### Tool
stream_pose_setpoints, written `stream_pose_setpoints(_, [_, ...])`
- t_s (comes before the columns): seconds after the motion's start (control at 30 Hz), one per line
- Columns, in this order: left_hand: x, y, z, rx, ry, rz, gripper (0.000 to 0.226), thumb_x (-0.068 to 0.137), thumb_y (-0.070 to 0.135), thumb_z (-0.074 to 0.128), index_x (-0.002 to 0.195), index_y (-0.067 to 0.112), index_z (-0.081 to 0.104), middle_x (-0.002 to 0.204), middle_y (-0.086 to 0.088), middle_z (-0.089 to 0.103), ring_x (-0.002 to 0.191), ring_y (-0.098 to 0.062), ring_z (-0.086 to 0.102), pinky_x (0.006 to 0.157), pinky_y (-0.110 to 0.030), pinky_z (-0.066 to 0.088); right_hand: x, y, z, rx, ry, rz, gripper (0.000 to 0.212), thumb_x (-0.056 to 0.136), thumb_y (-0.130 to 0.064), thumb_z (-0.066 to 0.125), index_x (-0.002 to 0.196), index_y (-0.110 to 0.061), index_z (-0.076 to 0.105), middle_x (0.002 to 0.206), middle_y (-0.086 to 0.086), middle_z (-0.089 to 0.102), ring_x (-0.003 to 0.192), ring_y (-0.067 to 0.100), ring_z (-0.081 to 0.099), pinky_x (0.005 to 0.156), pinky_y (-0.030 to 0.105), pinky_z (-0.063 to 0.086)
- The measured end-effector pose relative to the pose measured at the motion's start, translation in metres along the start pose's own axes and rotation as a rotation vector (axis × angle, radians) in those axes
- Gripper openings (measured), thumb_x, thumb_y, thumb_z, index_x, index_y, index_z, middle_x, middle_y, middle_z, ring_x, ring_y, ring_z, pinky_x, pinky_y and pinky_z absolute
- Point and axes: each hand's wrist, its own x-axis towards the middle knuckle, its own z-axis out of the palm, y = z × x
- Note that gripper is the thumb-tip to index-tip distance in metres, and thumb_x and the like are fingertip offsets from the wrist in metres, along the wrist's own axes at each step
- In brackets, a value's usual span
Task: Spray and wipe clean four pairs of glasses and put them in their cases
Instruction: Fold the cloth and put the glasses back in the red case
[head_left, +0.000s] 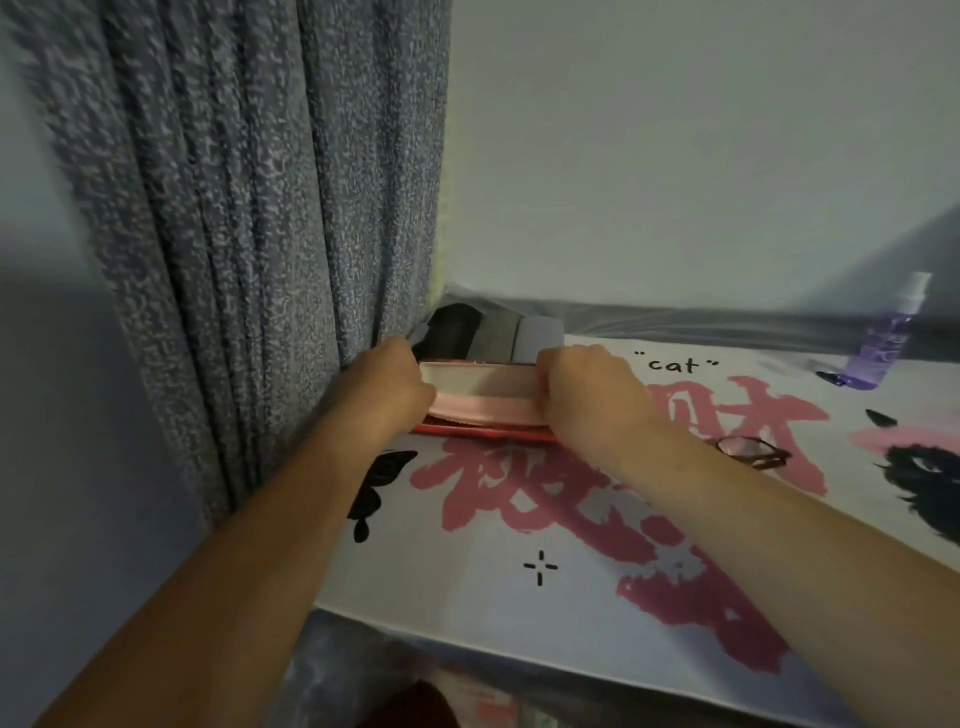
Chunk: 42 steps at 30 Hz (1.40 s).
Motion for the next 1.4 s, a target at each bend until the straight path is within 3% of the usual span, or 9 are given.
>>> stream_pose_setpoints(0.23, [0.001, -0.002, -0.006, 0.111, -0.081, 0.043, 0.016, 0.083, 0.016, 0.066, 0.097, 0.010, 0.061, 0.099, -0.013, 0.063, 0.091, -0.033, 0.063, 0.082, -0.043, 0.057, 0.000, -0.006, 0.002, -0.101, -0.038, -0.013, 0.018, 0.088, -0.004, 0.054, 0.101, -0.009, 0.066, 0.076, 0.004, 0.042, 0.073, 0.026, 0.047, 0.064, 0.032, 0.042])
stream_pose_setpoints(0.47, [0.000, -0.008, -0.002, 0.140, -0.127, 0.029, 0.033, 0.078, 0.029, 0.076, 0.102, 0.011, 0.064, 0.097, -0.011, 0.067, 0.086, -0.029, 0.065, 0.081, -0.040, 0.058, -0.008, -0.016, -0.003, -0.212, -0.110, -0.066, 0.028, 0.093, 0.003, 0.048, 0.116, -0.003, 0.064, 0.112, 0.016, 0.064, 0.101, 0.033, 0.066, 0.069, 0.033, 0.044])
stream_pose_setpoints(0.67, [-0.029, -0.014, 0.007, 0.171, 0.064, 0.140, 0.009, 0.088, 0.024, 0.066, 0.086, 0.015, 0.066, 0.087, -0.007, 0.067, 0.079, -0.029, 0.064, 0.074, -0.042, 0.056, -0.014, -0.021, -0.006, -0.353, -0.083, -0.165, 0.027, 0.093, 0.002, 0.050, 0.112, -0.008, 0.065, 0.107, 0.011, 0.066, 0.098, 0.031, 0.066, 0.068, 0.035, 0.044])
stream_pose_setpoints(0.77, [-0.046, -0.010, 0.017, 0.163, 0.316, 0.413, 0.005, 0.091, 0.017, 0.065, 0.088, 0.016, 0.069, 0.089, -0.005, 0.065, 0.083, -0.028, 0.062, 0.069, -0.043, 0.053, -0.020, -0.017, -0.008, -0.350, -0.032, -0.216, 0.026, 0.089, 0.004, 0.052, 0.105, -0.010, 0.067, 0.105, 0.010, 0.066, 0.095, 0.032, 0.067, 0.065, 0.035, 0.041])
stream_pose_setpoints(0.9, [-0.063, 0.003, 0.036, -0.025, 0.099, 0.681, 0.017, 0.096, 0.015, 0.058, 0.100, 0.018, 0.074, 0.096, 0.004, 0.059, 0.091, -0.017, 0.056, 0.079, -0.039, 0.052, -0.022, -0.002, -0.005, -0.192, 0.037, -0.252, 0.023, 0.086, 0.001, 0.051, 0.100, -0.009, 0.066, 0.100, 0.009, 0.061, 0.089, 0.034, 0.066, 0.062, 0.036, 0.041])
stream_pose_setpoints(1.03, [-0.068, -0.009, 0.049, -0.038, 0.066, 0.705, 0.024, 0.095, 0.012, 0.061, 0.113, 0.019, 0.075, 0.105, 0.007, 0.059, 0.100, -0.015, 0.056, 0.088, -0.037, 0.052, -0.037, 0.017, -0.001, -0.071, -0.106, -0.367, 0.032, 0.085, -0.004, 0.049, 0.110, -0.011, 0.067, 0.100, 0.010, 0.066, 0.087, 0.031, 0.068, 0.069, 0.041, 0.057])
stream_pose_setpoints(1.1, [-0.067, -0.012, 0.050, -0.059, 0.055, 0.684, 0.029, 0.095, 0.012, 0.062, 0.121, 0.020, 0.073, 0.111, 0.009, 0.059, 0.105, -0.013, 0.055, 0.094, -0.033, 0.050, -0.050, 0.033, -0.012, 0.064, 0.014, -0.395, 0.035, 0.089, -0.004, 0.053, 0.117, -0.018, 0.069, 0.101, 0.005, 0.071, 0.087, 0.025, 0.069, 0.071, 0.041, 0.058])
stream_pose_setpoints(1.23, [-0.071, -0.008, 0.054, 0.036, 0.149, 0.719, 0.026, 0.094, 0.012, 0.064, 0.117, 0.018, 0.074, 0.106, 0.005, 0.061, 0.100, -0.020, 0.057, 0.087, -0.038, 0.053, -0.069, 0.089, -0.041, 0.276, 0.250, -0.123, 0.027, 0.097, -0.005, 0.057, 0.112, -0.018, 0.075, 0.106, -0.002, 0.074, 0.092, 0.015, 0.067, 0.089, 0.032, 0.054])
stream_pose_setpoints(1.4, [-0.080, 0.016, 0.060, 0.154, 0.248, 0.694, 0.027, 0.091, 0.024, 0.057, 0.112, 0.019, 0.074, 0.103, 0.005, 0.061, 0.098, -0.021, 0.053, 0.083, -0.040, 0.046, -0.102, 0.166, -0.051, 0.306, 0.008, 0.326, 0.012, 0.093, -0.014, 0.067, 0.098, -0.025, 0.070, 0.098, -0.006, 0.067, 0.084, 0.009, 0.059, 0.070, 0.024, 0.044])
